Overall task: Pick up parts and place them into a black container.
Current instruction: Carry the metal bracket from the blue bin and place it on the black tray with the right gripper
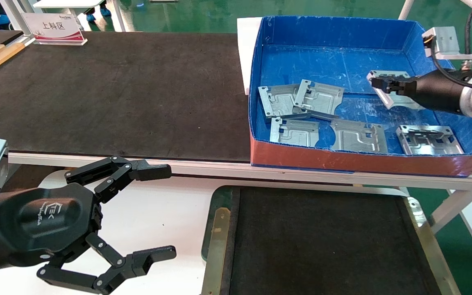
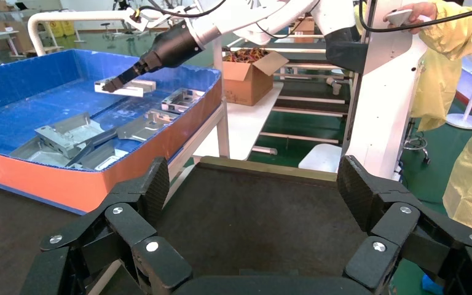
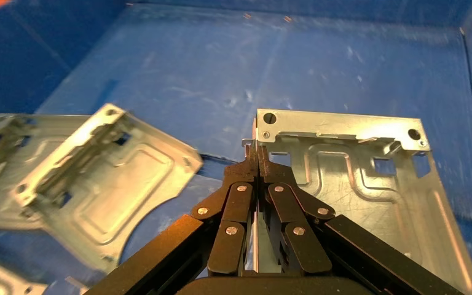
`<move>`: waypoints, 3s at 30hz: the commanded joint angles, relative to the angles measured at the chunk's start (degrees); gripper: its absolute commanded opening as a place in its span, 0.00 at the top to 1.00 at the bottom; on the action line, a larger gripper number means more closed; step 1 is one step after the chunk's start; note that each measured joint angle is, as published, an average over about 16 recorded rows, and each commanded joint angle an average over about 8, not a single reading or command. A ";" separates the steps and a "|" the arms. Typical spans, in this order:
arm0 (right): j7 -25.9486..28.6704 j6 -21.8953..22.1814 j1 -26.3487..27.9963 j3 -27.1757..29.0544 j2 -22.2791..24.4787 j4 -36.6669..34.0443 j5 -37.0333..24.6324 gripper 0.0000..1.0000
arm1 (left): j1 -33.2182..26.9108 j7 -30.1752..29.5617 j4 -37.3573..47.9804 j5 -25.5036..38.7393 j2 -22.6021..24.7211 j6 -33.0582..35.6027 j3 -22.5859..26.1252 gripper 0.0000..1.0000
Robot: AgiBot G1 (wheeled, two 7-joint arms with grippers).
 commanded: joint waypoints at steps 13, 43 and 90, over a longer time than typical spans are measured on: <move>-11.72 -18.76 4.42 1.46 5.01 -0.37 0.46 1.00 | 0.00 0.00 0.00 0.00 0.00 0.00 0.00 0.00; -51.17 -38.21 31.16 4.82 9.29 -47.72 -23.30 1.00 | 0.00 0.00 0.00 0.00 0.00 0.00 0.00 0.00; -43.66 -15.68 -1.47 14.73 4.35 0.41 -2.73 1.00 | 0.00 0.00 0.00 0.00 0.00 0.00 0.01 0.00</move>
